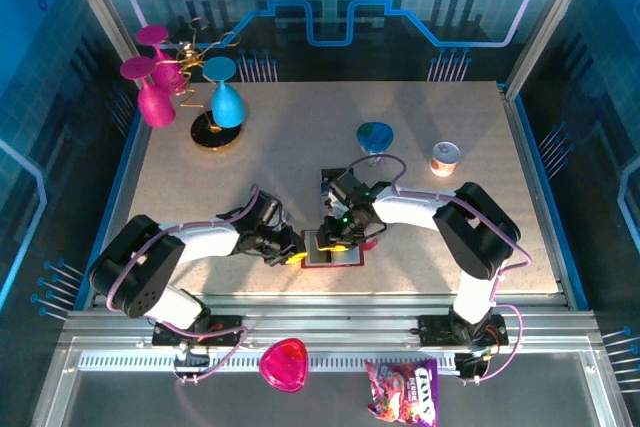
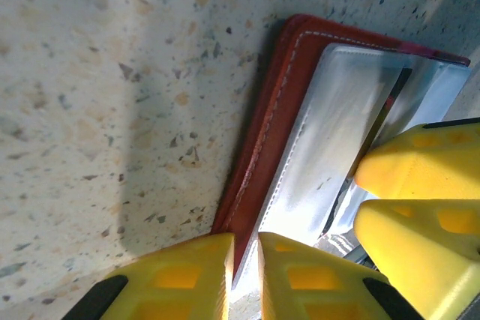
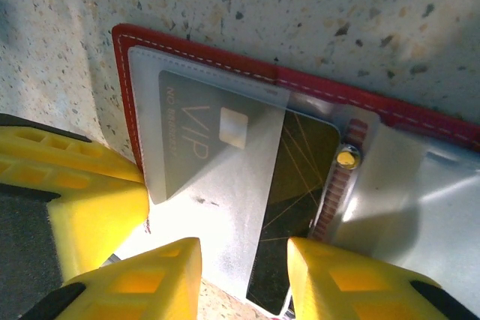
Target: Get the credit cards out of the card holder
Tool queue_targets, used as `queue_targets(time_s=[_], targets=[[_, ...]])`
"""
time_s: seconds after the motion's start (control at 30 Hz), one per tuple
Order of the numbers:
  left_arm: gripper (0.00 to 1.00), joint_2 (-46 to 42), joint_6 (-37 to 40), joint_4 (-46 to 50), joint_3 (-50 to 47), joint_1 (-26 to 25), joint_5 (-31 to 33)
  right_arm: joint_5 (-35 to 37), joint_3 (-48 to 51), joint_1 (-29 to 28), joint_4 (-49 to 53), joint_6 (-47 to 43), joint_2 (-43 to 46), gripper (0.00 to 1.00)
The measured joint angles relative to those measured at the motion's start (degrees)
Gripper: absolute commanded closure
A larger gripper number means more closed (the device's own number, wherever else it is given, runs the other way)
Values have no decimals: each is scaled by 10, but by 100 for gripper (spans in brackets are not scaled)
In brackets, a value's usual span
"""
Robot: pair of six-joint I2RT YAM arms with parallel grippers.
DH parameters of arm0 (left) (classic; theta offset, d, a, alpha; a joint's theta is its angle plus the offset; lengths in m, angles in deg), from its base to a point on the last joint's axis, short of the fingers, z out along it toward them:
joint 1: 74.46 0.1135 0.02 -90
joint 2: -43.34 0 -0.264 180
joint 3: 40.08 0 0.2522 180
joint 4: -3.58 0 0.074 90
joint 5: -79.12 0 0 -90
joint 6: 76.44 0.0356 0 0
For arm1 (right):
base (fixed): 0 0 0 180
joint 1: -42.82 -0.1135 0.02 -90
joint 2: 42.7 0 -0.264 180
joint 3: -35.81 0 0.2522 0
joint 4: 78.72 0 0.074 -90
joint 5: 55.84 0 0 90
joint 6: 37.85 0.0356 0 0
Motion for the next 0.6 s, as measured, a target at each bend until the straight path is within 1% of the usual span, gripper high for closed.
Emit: queue_targets(time_s=[0.6], targets=[[83,0,4,29,14,0,1,19,0,2,19,-7,20,64]])
